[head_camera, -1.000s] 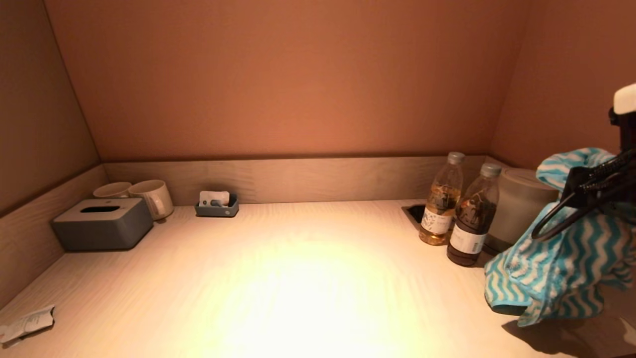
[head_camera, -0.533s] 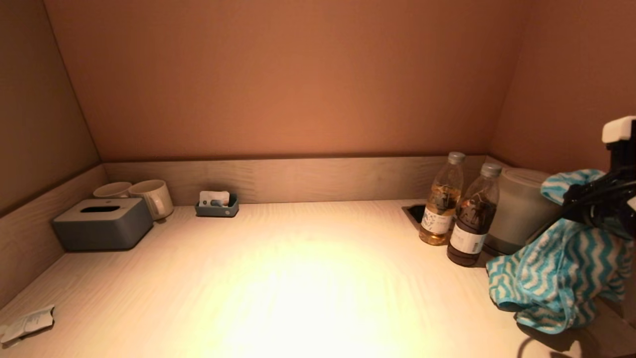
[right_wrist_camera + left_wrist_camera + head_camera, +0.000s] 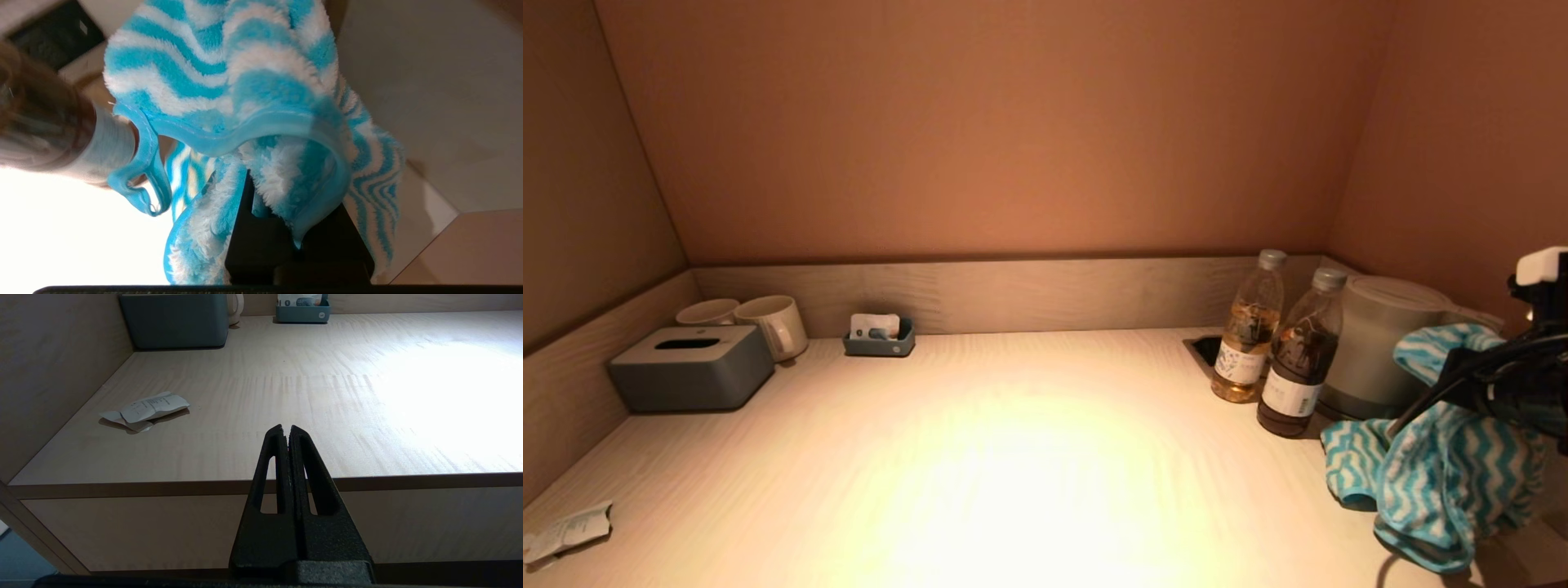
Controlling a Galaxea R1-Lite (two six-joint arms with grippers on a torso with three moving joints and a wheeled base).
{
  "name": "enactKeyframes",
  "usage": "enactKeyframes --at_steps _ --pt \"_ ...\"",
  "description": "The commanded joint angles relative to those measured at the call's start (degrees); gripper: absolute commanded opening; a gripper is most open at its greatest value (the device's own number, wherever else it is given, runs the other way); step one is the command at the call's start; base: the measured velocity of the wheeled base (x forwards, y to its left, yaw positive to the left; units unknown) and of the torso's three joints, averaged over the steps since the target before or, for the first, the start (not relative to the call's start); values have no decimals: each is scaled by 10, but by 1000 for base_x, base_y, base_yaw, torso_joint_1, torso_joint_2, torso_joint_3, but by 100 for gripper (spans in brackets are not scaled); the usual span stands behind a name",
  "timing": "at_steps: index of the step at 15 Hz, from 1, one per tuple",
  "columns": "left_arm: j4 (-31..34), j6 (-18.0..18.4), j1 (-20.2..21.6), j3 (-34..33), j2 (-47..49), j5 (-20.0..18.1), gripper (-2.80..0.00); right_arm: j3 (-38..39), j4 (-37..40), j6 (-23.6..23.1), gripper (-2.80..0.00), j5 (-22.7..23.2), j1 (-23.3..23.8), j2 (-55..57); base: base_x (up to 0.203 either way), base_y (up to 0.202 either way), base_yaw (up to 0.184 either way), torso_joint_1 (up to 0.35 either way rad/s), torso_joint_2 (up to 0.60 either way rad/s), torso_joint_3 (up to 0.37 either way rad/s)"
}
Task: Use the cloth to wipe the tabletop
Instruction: Place the tablecloth
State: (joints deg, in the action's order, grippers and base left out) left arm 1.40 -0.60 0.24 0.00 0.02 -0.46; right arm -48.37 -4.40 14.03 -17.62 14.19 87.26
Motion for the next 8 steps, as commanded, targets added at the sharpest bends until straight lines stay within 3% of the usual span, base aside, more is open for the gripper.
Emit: enactKeyframes --at_steps 1,8 --pt "0 0 0 0 0 -1 -280 9 -1 0 -280 22 5 10 0 0 0 0 0 0" --pt "0 0 0 0 0 -1 -280 10 -17 -12 -280 48 53 52 0 0 0 0 0 0"
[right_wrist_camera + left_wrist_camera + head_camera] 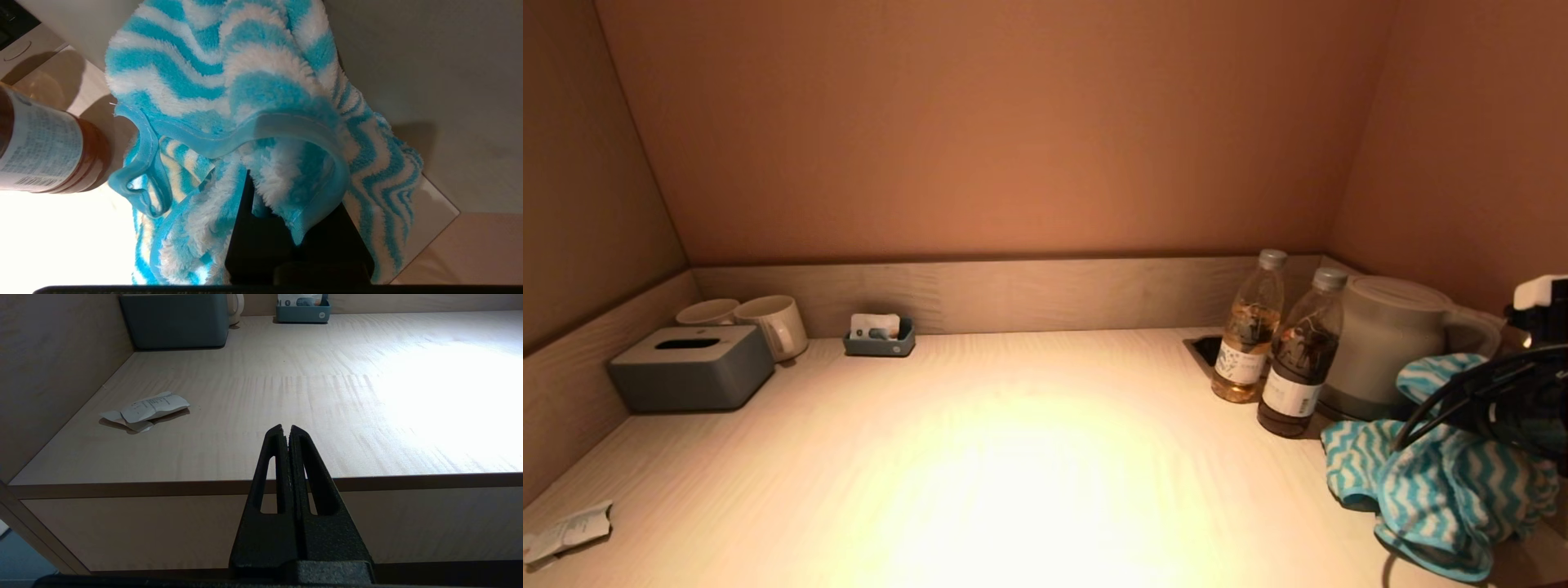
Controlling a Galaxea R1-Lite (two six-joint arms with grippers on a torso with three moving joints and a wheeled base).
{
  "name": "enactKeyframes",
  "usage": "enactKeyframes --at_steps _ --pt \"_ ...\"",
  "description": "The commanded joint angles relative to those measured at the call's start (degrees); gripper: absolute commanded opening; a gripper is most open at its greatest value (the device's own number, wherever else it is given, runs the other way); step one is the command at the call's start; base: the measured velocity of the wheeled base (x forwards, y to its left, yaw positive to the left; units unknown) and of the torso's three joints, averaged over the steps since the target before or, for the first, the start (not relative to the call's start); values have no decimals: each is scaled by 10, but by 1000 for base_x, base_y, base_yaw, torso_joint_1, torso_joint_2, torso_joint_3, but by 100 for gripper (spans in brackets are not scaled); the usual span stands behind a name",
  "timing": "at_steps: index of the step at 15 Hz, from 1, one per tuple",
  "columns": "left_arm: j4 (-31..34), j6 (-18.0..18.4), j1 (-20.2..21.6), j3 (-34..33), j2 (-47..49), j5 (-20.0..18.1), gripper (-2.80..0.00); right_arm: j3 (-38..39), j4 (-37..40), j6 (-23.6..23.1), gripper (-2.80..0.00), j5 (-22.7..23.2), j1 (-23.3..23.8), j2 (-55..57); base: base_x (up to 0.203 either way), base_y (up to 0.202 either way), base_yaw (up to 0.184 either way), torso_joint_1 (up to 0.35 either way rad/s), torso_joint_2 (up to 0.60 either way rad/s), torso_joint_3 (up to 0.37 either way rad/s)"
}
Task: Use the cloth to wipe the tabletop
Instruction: Place the tablecloth
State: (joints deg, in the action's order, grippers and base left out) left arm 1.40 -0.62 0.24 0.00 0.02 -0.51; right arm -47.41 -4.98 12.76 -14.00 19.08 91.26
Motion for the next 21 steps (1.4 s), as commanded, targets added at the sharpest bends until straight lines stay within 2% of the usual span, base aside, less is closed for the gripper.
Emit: enactKeyframes --at_steps 1,5,6,10,15,20,21 --pt "0 0 0 0 0 0 -280 3 -20 0 -280 24 8 12 0 0 0 0 0 0" --pt "0 0 0 0 0 1 -280 5 -23 -1 -280 30 11 21 0 0 0 0 0 0" --pt "0 0 0 0 0 1 -280 6 -23 -1 0 30 10 22 0 0 0 0 0 0" --pt "0 0 0 0 0 0 -280 12 -23 -1 0 30 10 15 0 0 0 0 0 0" --pt "0 0 0 0 0 0 -280 20 -23 -17 0 28 10 -68 0 0 0 0 0 0" --pt "0 0 0 0 0 0 -280 31 -23 -65 0 35 1 -189 0 0 0 0 0 0" --pt "0 0 0 0 0 1 -280 36 -21 -76 -280 41 -8 -230 0 0 0 0 0 0"
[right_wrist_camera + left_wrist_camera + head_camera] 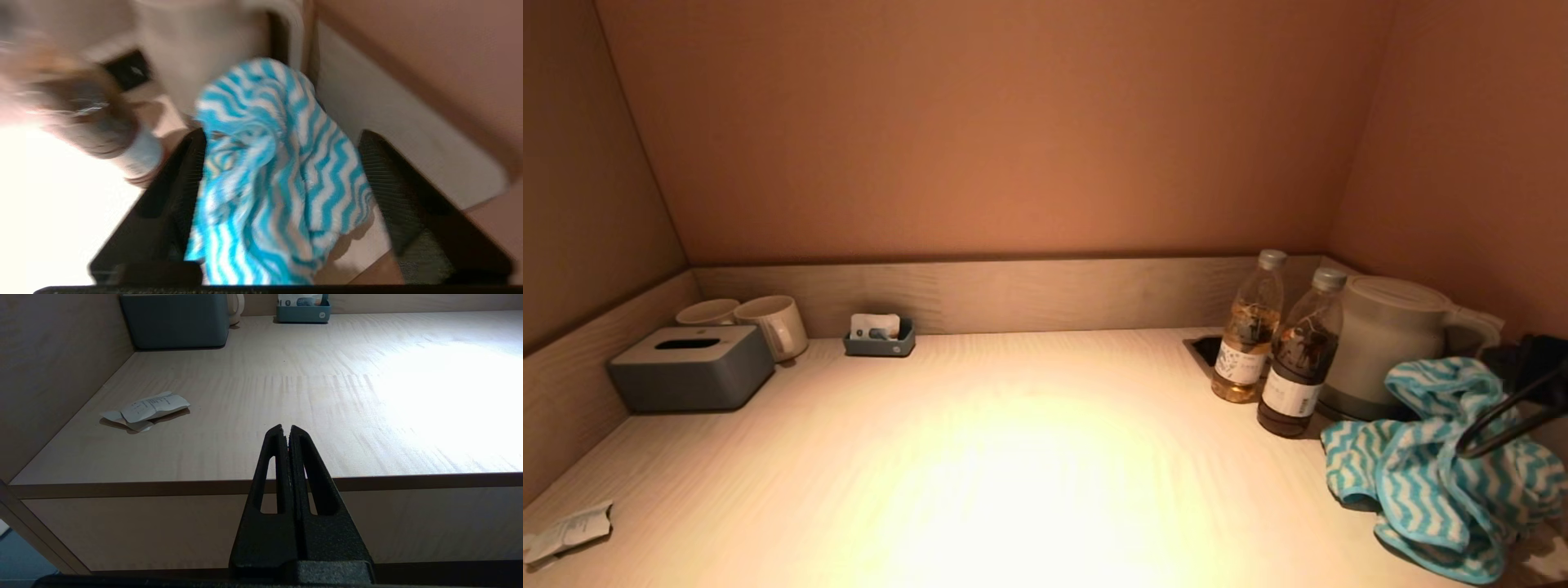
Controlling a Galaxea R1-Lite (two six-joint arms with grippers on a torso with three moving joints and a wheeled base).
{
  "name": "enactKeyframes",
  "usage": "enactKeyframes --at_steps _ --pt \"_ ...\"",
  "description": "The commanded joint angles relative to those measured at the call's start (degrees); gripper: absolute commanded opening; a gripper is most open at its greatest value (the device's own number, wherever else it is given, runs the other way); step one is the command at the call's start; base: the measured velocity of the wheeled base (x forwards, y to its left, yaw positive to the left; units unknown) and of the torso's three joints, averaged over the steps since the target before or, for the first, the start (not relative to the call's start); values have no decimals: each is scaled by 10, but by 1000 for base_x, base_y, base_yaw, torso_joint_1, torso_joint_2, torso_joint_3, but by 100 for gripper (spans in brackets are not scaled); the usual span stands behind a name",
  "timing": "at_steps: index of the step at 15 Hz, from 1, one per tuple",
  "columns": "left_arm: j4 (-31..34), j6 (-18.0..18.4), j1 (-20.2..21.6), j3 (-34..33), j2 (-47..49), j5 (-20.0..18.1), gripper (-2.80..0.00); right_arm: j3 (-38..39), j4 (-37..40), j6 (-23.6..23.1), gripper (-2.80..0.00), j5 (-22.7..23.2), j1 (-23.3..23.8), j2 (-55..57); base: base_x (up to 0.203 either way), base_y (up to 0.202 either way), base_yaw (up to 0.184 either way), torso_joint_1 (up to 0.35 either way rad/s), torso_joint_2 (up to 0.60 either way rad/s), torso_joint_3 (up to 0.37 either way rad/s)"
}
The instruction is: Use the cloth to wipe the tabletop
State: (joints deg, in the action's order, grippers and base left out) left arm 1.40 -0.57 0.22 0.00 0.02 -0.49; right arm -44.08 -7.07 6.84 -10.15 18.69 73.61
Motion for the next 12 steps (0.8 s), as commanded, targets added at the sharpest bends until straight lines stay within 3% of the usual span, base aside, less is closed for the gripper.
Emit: enactKeyframes --at_steps 1,5,12 --pt "0 0 0 0 0 0 -280 9 1 -29 -280 9 -15 -93 0 0 0 0 0 0" --pt "0 0 0 0 0 0 -280 30 19 -72 -280 23 -64 -221 0 0 0 0 0 0" --pt "0 0 0 0 0 0 -280 27 56 -79 -280 35 -69 -325 0 0 0 0 0 0"
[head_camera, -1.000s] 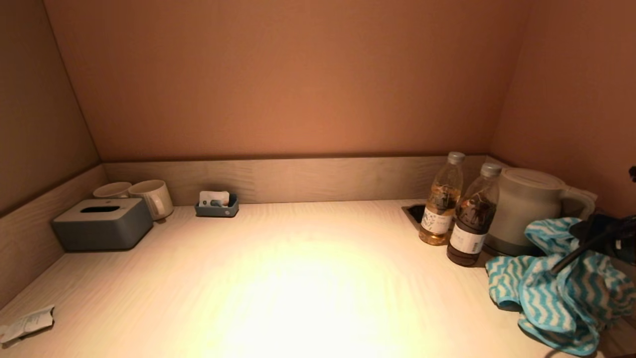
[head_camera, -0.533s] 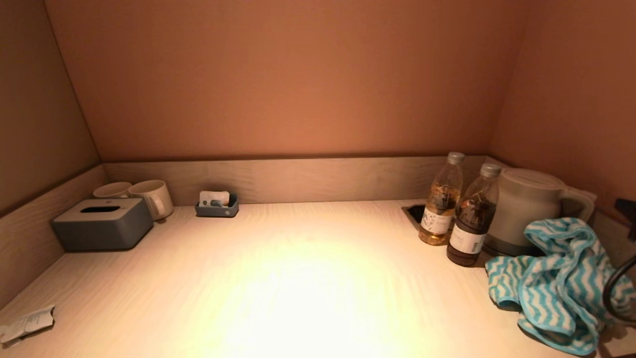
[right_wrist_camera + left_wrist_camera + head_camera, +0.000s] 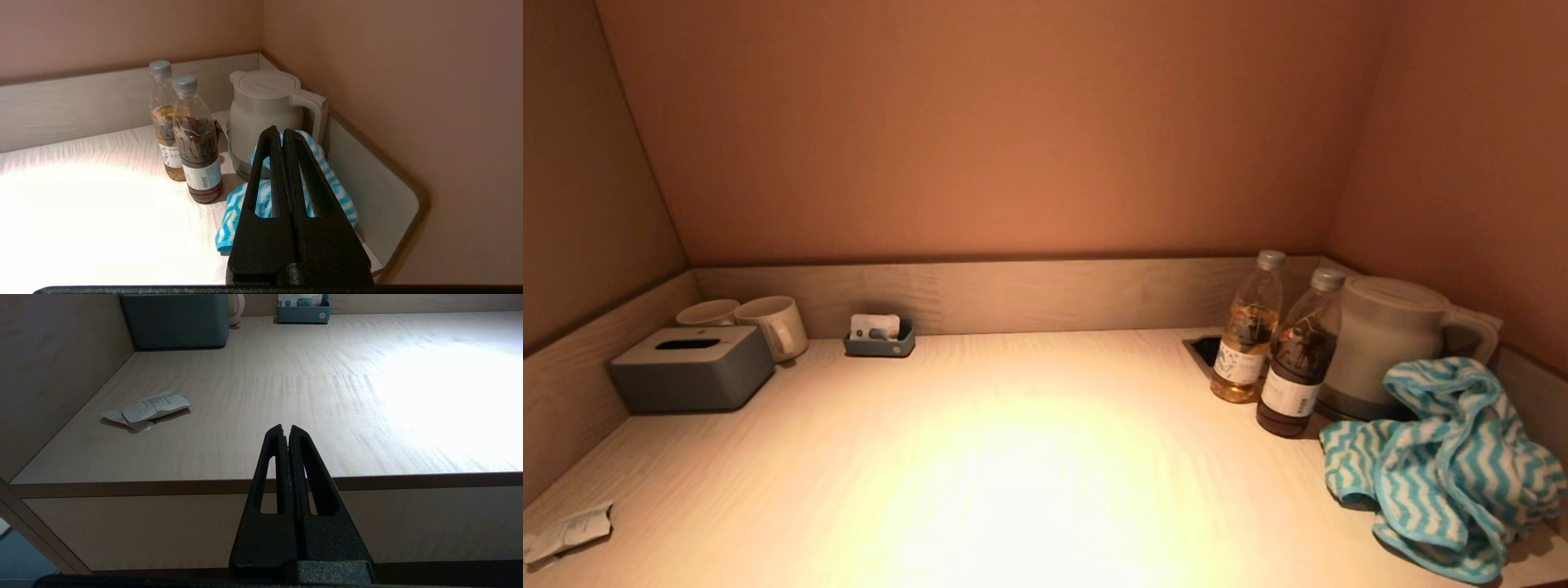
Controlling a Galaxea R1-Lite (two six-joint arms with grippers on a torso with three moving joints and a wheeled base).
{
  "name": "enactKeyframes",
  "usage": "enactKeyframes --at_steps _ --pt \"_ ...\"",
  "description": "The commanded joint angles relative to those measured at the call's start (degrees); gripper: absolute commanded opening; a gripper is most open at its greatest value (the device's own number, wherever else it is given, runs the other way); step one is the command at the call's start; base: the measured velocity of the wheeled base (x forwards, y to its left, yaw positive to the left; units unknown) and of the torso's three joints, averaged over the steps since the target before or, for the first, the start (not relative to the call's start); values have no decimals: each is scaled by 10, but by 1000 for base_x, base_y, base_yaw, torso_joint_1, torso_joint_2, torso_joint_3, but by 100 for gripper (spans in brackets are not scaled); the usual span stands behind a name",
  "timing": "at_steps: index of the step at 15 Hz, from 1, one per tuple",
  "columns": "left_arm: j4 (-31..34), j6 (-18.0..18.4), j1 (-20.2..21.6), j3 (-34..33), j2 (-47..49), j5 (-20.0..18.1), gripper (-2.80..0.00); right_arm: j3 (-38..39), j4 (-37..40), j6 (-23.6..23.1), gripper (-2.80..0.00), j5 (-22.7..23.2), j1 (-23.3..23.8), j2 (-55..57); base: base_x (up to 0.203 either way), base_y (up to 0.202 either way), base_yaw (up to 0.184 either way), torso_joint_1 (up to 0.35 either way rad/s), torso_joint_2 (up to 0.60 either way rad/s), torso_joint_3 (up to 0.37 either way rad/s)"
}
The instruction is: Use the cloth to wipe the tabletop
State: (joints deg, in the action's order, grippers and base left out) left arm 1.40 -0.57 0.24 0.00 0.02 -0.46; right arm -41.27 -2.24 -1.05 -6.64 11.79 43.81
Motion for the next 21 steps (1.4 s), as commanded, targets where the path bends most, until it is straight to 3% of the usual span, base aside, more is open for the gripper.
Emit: enactKeyframes --at_steps 1,4,7,11,14,21 --pt "0 0 0 0 0 -1 -280 -1 14 -4 -280 0 0 -47 0 0 0 0 0 0" --pt "0 0 0 0 0 -1 -280 -13 40 -24 -280 1 -1 -82 0 0 0 0 0 0" --pt "0 0 0 0 0 -1 -280 -18 66 -16 -280 7 -3 -110 0 0 0 0 0 0" --pt "0 0 0 0 0 0 -280 -20 138 -16 -280 54 -8 -189 0 0 0 0 0 0" --pt "0 0 0 0 0 0 -280 -25 166 -18 -280 51 -43 -228 0 0 0 0 0 0" --pt "0 0 0 0 0 0 -280 -10 203 -16 -280 44 -75 -280 0 0 0 0 0 0"
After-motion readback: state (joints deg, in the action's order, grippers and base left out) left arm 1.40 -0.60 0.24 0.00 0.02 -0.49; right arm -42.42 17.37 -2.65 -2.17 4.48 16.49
